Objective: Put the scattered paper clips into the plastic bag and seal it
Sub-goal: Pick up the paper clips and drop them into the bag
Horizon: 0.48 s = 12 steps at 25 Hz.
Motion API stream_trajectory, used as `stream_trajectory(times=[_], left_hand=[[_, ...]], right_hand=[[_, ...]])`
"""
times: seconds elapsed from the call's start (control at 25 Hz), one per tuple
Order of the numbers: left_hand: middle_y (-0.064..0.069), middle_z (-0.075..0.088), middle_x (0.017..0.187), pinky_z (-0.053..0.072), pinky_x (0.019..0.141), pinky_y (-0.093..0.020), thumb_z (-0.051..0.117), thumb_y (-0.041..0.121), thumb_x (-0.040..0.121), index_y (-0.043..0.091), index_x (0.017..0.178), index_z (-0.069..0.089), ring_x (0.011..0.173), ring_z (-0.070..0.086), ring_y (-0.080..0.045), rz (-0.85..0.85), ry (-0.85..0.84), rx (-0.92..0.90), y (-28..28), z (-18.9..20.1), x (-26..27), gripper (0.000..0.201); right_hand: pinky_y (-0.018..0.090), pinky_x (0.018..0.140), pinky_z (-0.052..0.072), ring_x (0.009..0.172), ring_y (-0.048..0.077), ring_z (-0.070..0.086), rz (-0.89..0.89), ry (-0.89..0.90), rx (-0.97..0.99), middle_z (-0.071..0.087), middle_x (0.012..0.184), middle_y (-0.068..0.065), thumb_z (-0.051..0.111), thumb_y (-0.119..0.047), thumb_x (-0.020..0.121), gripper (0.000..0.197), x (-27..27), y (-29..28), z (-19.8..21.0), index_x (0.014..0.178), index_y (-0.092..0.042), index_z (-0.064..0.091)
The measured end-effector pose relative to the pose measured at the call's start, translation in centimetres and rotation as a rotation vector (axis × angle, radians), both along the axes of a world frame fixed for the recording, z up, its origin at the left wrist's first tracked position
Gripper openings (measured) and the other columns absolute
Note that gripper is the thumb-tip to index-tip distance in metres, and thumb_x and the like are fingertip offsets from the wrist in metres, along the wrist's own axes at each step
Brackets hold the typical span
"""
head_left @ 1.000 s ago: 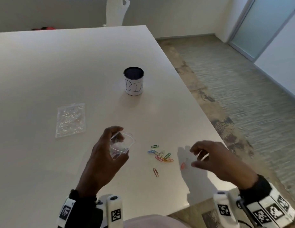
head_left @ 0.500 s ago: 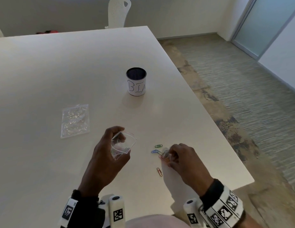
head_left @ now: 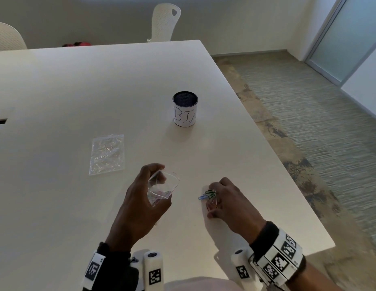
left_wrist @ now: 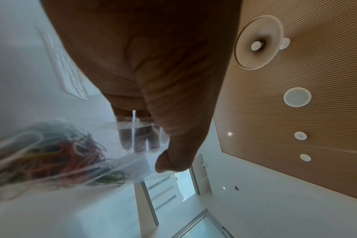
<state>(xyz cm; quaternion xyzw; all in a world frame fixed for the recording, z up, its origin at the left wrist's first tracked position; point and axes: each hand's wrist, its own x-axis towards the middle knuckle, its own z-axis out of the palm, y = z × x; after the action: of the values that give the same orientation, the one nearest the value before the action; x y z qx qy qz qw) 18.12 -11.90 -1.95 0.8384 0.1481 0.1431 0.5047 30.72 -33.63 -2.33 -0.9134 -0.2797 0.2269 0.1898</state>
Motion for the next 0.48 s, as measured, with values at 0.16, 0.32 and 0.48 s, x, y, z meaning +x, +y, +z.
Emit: stream_trajectory(times=[0.16,0.32,0.48], left_hand=[[0.011,0.065,0.114,0.056,0.081,-0.009,0.081,0.006,0.084,0.035,0.134,0.048,0.119,0.065,-0.003,-0.003,0.017,0.020,0.2,0.0,-0.1,0.066],[0.010,0.065,0.114,0.055,0.078,-0.009,0.081,0.005,0.084,0.033,0.134,0.048,0.119,0.066,-0.004,0.001,0.009,0.009,0.2,0.1,-0.2,0.066],[0.011,0.064,0.114,0.056,0.079,-0.010,0.081,0.006,0.084,0.034,0.135,0.048,0.118,0.066,-0.006,-0.002,0.011,0.016,0.2,0.1,-0.1,0.067]], right_hand=[[0.031,0.097,0.051,0.105,0.022,0.062,0.065,-0.059,0.017,0.053,0.122,-0.001,0.084,-0.024,0.082,0.056,0.9,0.5,-0.3,0.133,-0.022,0.061],[0.033,0.085,0.054,0.093,0.020,0.064,0.149,-0.134,0.058,0.059,0.108,-0.002,0.076,-0.017,0.087,0.022,0.8,1.2,-0.5,0.108,-0.022,0.072],[0.034,0.077,0.055,0.086,0.022,0.064,0.217,-0.208,0.017,0.062,0.099,0.002,0.060,-0.010,0.095,0.012,0.6,1.8,-0.5,0.096,-0.016,0.071]])
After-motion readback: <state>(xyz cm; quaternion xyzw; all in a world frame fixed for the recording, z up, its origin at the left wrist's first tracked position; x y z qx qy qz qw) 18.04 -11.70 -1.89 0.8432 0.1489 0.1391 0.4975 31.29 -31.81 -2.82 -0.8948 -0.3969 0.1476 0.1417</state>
